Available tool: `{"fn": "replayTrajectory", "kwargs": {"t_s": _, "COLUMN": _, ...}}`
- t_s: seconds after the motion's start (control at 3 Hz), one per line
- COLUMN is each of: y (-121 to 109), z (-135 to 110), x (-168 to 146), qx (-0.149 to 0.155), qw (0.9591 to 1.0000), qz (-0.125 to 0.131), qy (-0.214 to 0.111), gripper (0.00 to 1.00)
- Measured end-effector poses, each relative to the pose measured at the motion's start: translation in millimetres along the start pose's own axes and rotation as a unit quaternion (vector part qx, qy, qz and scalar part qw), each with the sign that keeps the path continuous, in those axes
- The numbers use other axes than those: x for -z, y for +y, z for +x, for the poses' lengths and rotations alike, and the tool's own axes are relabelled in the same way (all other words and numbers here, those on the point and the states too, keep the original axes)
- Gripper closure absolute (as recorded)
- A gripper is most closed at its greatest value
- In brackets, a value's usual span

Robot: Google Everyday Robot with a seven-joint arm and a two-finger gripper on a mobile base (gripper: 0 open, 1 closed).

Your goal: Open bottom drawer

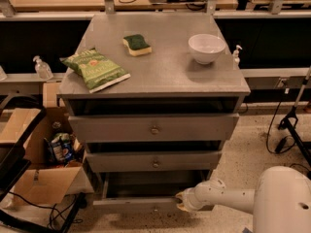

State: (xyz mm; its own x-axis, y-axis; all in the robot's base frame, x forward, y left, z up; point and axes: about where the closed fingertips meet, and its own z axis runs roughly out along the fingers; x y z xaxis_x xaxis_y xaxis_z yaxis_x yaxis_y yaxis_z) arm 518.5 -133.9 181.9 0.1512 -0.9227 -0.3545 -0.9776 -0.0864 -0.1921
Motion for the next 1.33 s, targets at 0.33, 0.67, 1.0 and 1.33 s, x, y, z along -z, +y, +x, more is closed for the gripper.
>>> {"fn": "replayTrajectory", "kwargs": {"t_s": 0.33, "y": 1.1, "z": -0.5, "x": -1.0, "qx": 0.000, "qw": 1.0000, "qz": -0.001, "qy": -0.001, "gripper": 0.68}}
{"fn": "replayTrajectory", "kwargs": {"t_s": 0.67, "y": 0.8, "z": -1.1, "x": 0.3, "qx": 0.000, "qw": 1.0000, "qz": -0.001, "qy": -0.001, "gripper": 0.38}}
{"fn": "replayTrajectory", "kwargs": {"t_s": 1.0, "y": 0.9, "z": -1.1, "x": 0.2, "qx": 0.000, "qw": 1.0000, "qz": -0.001, "qy": -0.001, "gripper": 0.13}}
{"fn": "replayTrajectory", "kwargs": {"t_s": 1.33, "y": 2.2, "z": -1.7, "x": -1.0, "qx": 0.000, "qw": 1.0000, "qz": -0.002, "qy": -0.001, "gripper": 0.00}}
